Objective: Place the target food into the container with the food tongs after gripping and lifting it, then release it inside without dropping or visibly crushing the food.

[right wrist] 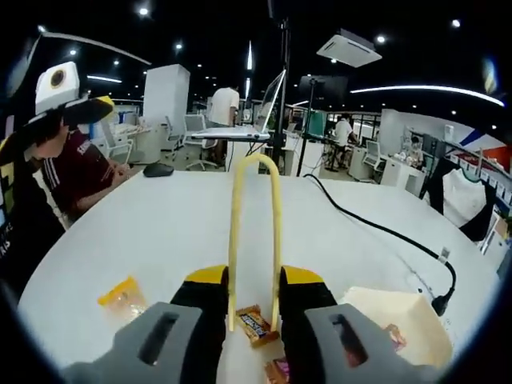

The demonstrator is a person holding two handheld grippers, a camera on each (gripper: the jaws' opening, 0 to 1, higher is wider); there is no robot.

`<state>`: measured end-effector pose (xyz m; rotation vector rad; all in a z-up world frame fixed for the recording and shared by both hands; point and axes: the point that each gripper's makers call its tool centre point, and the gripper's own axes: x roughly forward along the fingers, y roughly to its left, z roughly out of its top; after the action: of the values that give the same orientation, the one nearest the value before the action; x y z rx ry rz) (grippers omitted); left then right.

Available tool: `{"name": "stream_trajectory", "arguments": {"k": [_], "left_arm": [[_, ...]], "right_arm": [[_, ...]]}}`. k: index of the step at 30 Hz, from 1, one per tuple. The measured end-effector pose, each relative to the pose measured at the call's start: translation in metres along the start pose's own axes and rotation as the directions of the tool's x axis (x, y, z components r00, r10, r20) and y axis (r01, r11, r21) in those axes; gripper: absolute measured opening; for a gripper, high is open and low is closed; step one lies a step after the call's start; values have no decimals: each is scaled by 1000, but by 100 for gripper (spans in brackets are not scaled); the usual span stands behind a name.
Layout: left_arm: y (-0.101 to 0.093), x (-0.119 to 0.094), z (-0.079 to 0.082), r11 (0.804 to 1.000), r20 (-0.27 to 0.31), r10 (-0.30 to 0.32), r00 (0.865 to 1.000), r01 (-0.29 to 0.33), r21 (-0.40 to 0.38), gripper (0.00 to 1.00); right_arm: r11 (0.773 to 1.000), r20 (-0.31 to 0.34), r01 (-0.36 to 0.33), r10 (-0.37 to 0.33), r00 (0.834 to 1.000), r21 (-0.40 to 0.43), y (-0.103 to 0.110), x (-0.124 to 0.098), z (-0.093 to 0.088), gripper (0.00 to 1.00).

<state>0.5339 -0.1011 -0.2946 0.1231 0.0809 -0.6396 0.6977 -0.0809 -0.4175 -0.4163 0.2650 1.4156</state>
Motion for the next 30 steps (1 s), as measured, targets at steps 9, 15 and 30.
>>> {"name": "stream_trajectory", "arguments": {"k": [9,15,30], "left_arm": [[1,-1,-1,1000,1,6,1000,-6,-7,89],[-1,0,0,1000,5,1,1000,-1,-5,89],[-5,0,0,1000,4,-7,1000,7,-4,89]], "right_arm": [[970,16,213,-216,976,113,-1,-5,0,17],[935,66,308,-324,944,178,2,-19,-2,15],[898,182,364,-412,893,247,-6,-47,36,15]]}}
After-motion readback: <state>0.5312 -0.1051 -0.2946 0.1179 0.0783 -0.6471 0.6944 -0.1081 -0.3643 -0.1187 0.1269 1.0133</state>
